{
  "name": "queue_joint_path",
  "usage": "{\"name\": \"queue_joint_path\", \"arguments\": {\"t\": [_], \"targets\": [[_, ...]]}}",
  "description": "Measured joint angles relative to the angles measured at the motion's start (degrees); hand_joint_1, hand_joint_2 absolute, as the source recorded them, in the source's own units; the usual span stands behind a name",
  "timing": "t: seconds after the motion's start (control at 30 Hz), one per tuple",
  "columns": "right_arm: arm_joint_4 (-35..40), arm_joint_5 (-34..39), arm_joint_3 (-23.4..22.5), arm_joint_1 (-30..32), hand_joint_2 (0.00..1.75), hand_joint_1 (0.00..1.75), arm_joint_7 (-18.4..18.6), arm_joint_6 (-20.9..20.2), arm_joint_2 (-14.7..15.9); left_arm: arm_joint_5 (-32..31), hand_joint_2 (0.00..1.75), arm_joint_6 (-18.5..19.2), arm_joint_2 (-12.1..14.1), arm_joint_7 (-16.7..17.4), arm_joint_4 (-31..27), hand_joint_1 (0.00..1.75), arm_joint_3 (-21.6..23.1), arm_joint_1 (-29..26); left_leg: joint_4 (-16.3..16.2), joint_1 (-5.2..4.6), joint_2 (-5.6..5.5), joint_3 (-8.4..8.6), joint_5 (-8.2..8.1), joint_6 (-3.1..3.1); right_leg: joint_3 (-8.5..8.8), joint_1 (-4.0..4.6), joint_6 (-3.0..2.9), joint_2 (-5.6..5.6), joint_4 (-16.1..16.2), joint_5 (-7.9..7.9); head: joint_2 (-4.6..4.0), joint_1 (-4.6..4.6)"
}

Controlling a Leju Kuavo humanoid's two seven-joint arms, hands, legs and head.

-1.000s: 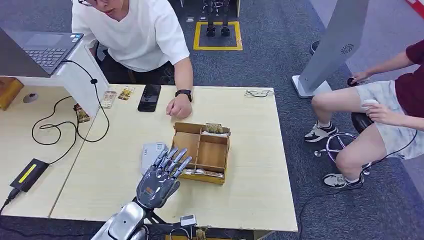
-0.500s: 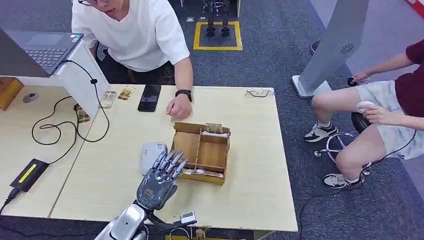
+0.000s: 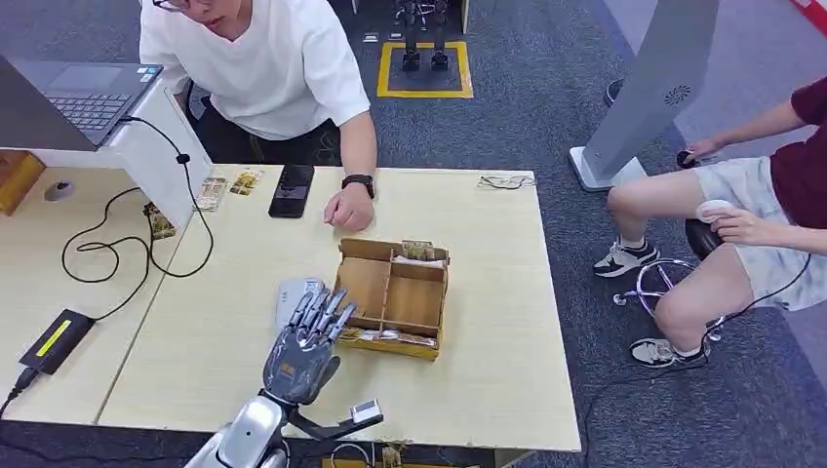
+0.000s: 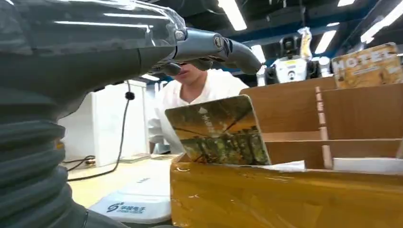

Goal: Pass the card to the sensor for recognition and then transmit it.

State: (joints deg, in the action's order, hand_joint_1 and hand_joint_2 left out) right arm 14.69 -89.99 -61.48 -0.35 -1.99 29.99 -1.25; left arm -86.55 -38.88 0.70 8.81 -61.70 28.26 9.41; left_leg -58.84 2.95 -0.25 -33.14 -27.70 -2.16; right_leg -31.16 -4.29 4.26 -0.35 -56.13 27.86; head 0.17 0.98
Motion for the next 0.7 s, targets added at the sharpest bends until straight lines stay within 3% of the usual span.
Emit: {"name": "queue_joint_path", "arguments": {"t": [0.43, 0.47, 0.5, 0.7], "targets": [[0.0, 0.0, -0.2, 0.1, 1.75, 0.00, 0.0, 0.1, 0.0, 0.0, 1.75, -0.7, -0.9, 2.0, -1.2, 0.00, -1.6, -0.4, 0.0, 0.00, 0.00, 0.00, 0.00, 0.00, 0.01, 0.00, 0.00, 0.00, 0.0, 0.00, 0.00, -0.02], [0.0, 0.0, -0.2, 0.1, 1.75, 0.00, 0.0, 0.1, 0.0, 0.0, 1.75, -0.7, -1.0, 1.9, -1.2, 0.10, -1.6, -0.4, 0.0, 0.00, 0.00, 0.00, 0.00, 0.00, 0.01, 0.00, 0.00, 0.00, 0.0, 0.00, 0.00, 0.00], [0.0, 0.0, -0.2, 0.1, 1.75, 0.00, 0.0, 0.1, 0.0, 0.0, 1.75, -0.7, -1.0, 1.7, -1.3, 1.75, -1.8, -0.5, 0.0, 0.00, 0.00, 0.00, 0.00, 0.00, 0.01, 0.00, 0.00, 0.00, 0.0, 0.00, 0.00, 0.00], [0.1, 0.0, -0.2, 0.1, 1.75, 0.00, -0.3, 0.1, 0.0, 1.9, 1.75, -0.7, -1.2, -1.6, -1.8, 1.75, -2.0, -0.8, 0.0, 0.00, 0.00, 0.00, 0.00, 0.00, 0.01, 0.00, 0.00, 0.00, 0.0, 0.00, 0.00, 0.00]]}}
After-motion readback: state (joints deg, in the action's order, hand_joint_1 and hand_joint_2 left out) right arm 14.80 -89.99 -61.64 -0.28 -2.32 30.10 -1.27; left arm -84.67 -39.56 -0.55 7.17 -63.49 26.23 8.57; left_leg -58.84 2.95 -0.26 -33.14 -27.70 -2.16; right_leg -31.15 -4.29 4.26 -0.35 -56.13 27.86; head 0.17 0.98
